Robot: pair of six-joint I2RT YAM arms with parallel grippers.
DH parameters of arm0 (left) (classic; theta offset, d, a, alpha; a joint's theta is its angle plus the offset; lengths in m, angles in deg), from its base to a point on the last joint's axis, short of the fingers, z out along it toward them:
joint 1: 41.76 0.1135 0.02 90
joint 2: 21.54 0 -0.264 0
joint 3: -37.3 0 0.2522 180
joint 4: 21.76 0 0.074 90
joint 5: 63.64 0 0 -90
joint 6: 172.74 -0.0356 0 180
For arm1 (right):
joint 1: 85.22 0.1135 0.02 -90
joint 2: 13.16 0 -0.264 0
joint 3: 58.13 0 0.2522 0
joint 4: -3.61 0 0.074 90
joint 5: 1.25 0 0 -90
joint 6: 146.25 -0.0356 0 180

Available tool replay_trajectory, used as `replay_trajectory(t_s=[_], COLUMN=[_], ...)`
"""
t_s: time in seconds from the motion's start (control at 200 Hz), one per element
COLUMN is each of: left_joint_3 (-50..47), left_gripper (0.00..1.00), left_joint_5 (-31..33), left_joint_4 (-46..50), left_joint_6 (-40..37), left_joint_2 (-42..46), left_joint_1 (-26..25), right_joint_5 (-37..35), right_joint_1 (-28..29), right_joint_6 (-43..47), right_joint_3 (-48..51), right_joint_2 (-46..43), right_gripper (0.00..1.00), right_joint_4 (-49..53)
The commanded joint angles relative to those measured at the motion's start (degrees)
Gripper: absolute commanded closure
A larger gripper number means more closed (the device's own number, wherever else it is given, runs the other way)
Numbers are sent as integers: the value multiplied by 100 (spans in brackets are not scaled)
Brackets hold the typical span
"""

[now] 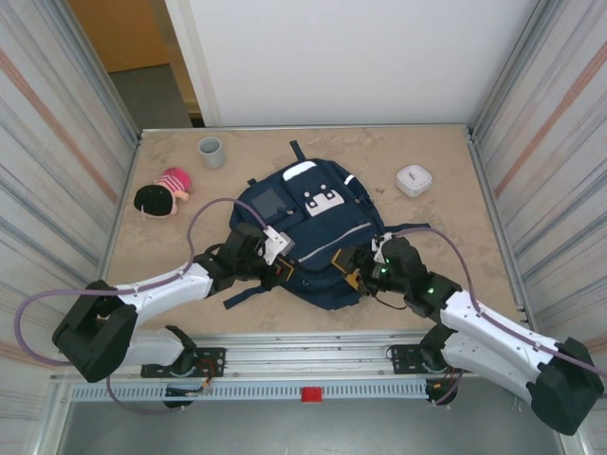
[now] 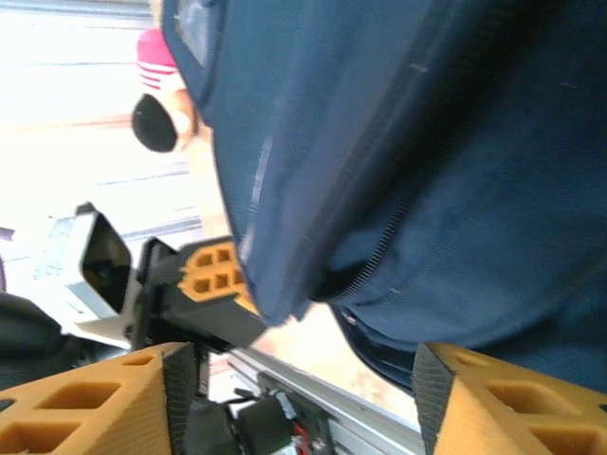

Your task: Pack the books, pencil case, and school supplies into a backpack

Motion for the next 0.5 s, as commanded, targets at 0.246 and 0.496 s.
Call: replay_trajectory(t_s=[0.246,0.496], left_joint_3=[29,98], left_gripper=[100,100], left_joint_5=[-19,-105], left_joint_4=[-74,-57], left_joint_6=[1,-93], left_joint_2=[137,113], left_joint_1=[-44,-50], right_joint_5=[-79,-194], right_joint_1=[59,147], right_joint_6=[-1053,-1221], right_joint_3=[81,-12], right_joint_2=[1140,1615], right_gripper=[40,55], right_joint_4=[-1700,-2162])
